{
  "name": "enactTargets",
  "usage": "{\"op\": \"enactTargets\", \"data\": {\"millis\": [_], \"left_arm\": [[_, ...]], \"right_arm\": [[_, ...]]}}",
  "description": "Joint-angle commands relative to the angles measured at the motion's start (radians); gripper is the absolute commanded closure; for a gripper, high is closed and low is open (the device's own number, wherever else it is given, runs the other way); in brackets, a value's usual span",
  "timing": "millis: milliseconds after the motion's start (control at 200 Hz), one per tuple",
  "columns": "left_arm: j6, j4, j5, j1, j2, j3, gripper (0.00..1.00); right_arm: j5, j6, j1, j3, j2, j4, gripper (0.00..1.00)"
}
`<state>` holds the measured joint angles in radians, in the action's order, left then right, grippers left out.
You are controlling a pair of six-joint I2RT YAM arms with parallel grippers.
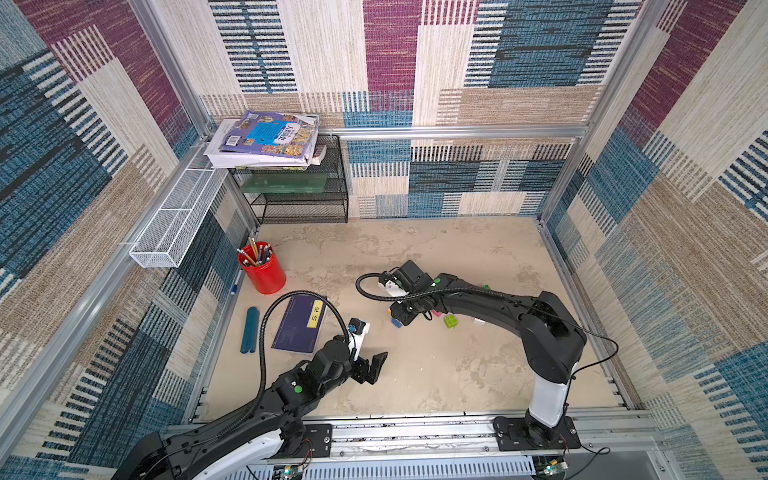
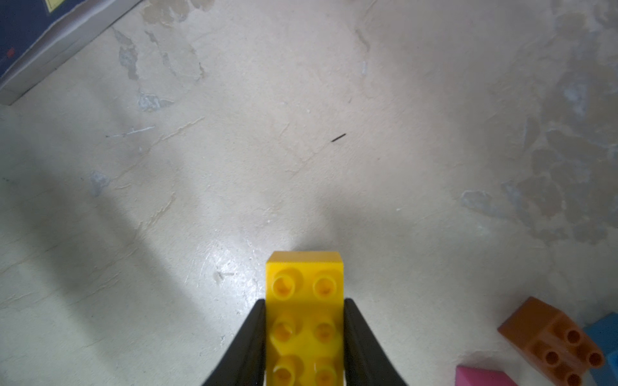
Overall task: Assemble the letter f with lego
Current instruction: Assemble the lego brick with the lego brick.
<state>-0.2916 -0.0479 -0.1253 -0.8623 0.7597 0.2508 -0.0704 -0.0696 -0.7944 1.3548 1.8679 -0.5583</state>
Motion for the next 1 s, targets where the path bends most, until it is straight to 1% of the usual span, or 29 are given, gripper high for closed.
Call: {"op": "enactTargets", "data": {"millis": [0,120,205,315,506,616,751,936,997], "left_arm": [[0.05,-0.021,-0.008,0.0,-0.002,0.001,0.01],[0.036,0.012,-0.017,0.001,-0.028,0.0,0.01],[-0.001,0.049,-0.06,0.0,-0.053,-0.001,0.01],[-0.016,0.059,-0.068,0.001,-0.09,-0.009,0.01],[-0.007,0.068,-0.061,0.0,-0.104,-0.02,0.01],[0.02,0.048,-0.004,0.001,-0.089,-0.02,0.01],[0.031,0.037,0.021,0.0,-0.074,-0.019,0.01],[0.06,-0.033,0.12,0.0,-0.058,-0.029,0.01],[0.066,-0.045,0.136,0.0,-0.041,-0.024,0.01]], "right_arm": [[-0.005,-0.038,-0.004,-0.008,-0.007,0.037,0.63],[-0.014,-0.048,-0.007,-0.028,-0.01,0.07,0.62],[-0.019,-0.057,-0.009,-0.032,-0.006,0.079,0.62],[-0.023,-0.061,-0.015,-0.038,-0.001,0.09,0.62],[-0.017,-0.052,-0.014,-0.04,0.002,0.094,0.55],[-0.011,-0.047,-0.014,-0.039,0.001,0.093,0.52],[0.004,-0.029,-0.014,-0.036,-0.02,0.092,0.47],[0.025,0.022,0.006,-0.042,-0.11,0.071,0.42],[0.042,0.045,0.021,-0.059,-0.145,0.067,0.41]]}}
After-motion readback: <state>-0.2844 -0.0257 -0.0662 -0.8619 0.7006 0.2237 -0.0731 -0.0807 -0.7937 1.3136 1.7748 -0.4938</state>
